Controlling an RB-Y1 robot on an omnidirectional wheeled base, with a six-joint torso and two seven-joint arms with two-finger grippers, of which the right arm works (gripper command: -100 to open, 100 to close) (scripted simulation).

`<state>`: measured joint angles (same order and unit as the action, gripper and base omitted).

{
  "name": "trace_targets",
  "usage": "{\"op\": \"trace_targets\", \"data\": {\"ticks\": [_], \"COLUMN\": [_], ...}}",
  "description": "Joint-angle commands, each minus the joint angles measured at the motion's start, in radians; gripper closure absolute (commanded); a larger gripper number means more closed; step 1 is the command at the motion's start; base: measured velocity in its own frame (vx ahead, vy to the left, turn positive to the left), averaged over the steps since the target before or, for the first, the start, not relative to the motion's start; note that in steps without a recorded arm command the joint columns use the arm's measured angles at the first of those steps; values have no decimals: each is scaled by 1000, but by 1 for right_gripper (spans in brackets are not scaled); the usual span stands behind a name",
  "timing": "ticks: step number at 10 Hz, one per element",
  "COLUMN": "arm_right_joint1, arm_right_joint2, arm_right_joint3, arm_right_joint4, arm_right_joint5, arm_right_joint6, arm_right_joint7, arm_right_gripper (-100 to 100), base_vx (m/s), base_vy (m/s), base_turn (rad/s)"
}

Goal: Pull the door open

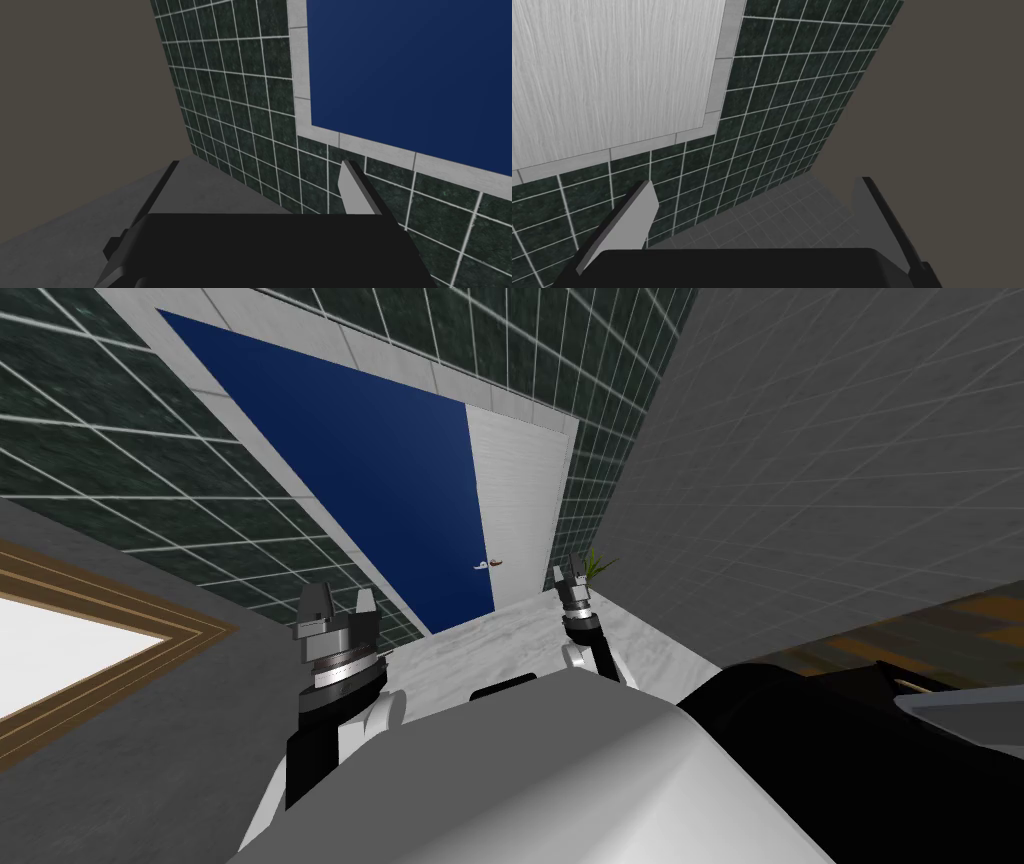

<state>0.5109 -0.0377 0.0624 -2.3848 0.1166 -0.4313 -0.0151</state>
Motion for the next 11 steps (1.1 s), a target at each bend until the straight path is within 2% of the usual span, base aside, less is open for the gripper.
{"op": "trace_targets", "data": {"ticks": [1,6,7,11], "arm_right_joint1": [-9,-34,-43,-64], "arm_right_joint2": [-8,-27,-34,-48], "arm_right_joint3": [-3,-11,-14,-20], "arm_right_joint4": [37,138,175,262], "arm_right_joint5": [-5,-18,-23,-34], "arm_right_joint6": [-9,-35,-44,-66], "arm_right_joint7": [-5,-17,-22,-33], "arm_right_gripper": [-100,-100,-100,-100], "base_vx": [59,98,113,93], "base_vy": [11,11,22,11], "base_turn": [58,47,71,48]}}
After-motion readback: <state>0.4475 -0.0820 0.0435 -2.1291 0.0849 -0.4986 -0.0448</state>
